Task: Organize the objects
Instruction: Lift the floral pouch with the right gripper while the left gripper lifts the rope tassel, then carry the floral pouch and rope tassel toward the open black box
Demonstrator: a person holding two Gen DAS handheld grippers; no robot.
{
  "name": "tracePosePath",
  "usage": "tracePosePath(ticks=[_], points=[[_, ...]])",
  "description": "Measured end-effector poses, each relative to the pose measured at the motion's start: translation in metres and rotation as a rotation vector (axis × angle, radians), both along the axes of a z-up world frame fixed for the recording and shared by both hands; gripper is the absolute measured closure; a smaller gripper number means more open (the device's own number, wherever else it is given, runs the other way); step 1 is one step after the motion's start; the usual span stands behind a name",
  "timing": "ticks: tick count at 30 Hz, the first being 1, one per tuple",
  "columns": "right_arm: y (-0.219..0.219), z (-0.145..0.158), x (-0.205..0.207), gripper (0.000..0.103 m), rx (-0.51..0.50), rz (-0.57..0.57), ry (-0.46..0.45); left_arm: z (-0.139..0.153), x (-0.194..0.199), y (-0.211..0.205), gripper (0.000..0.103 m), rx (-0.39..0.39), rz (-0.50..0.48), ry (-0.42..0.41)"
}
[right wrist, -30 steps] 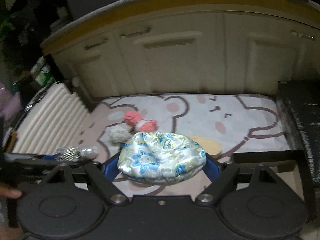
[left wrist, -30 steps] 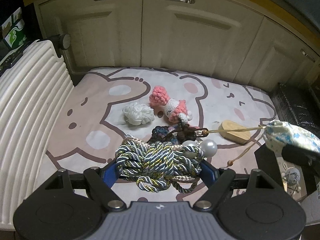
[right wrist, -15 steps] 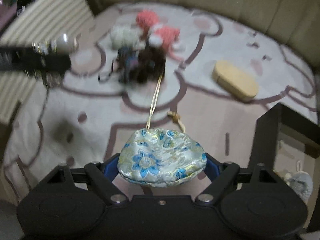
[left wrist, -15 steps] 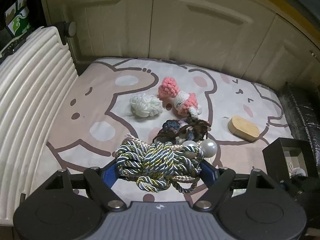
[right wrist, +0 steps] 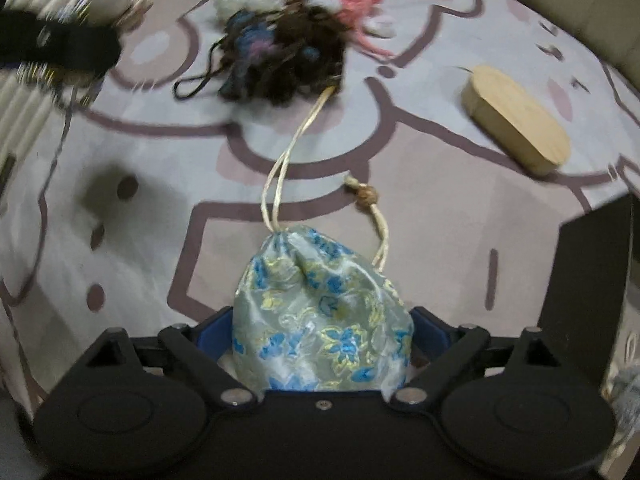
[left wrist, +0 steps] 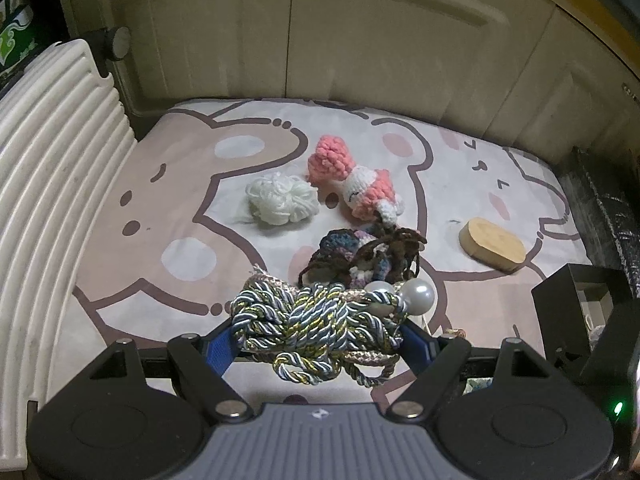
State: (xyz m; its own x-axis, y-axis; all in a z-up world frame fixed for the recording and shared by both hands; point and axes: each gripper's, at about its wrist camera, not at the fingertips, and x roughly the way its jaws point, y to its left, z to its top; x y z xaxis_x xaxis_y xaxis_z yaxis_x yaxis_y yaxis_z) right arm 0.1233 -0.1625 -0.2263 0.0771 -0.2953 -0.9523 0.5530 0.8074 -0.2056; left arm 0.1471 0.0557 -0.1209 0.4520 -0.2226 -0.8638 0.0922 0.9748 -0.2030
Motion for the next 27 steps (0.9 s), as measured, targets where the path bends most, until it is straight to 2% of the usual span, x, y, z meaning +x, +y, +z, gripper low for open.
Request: tracePosePath(ticks=[1,3,8,13,21,27], points=[[0.001,-0.001,0.001,0.009,-0.004,0.011,0.010,-0.001,0.001,0.000,0.021,0.000,-0.001,0.002],[0.001,0.001,0.002,0.017,0.004,0.018,0.014,-0.003,0.002,0.000,0.021,0.003,-0.003,0.009],[0.009,0.017,0.002,0.018,0.011,0.066,-0.041,-0.003,0.004,0.001,0.021,0.003,0.002,0.014],[0.029,0.054,0.006,0.018,0.039,0.135,-0.230,0.001,0.001,0.009,0.021,-0.008,0.035,0.003],[0.070,0.111,-0.003,0.018,0.065,0.270,-0.449,0.011,-0.006,0.026,0.021,-0.004,0.095,-0.018],[0.078,0.155,-0.022,0.018,0.049,0.290,-0.658,0.016,-0.010,0.036,0.021,-0.003,0.133,-0.034]])
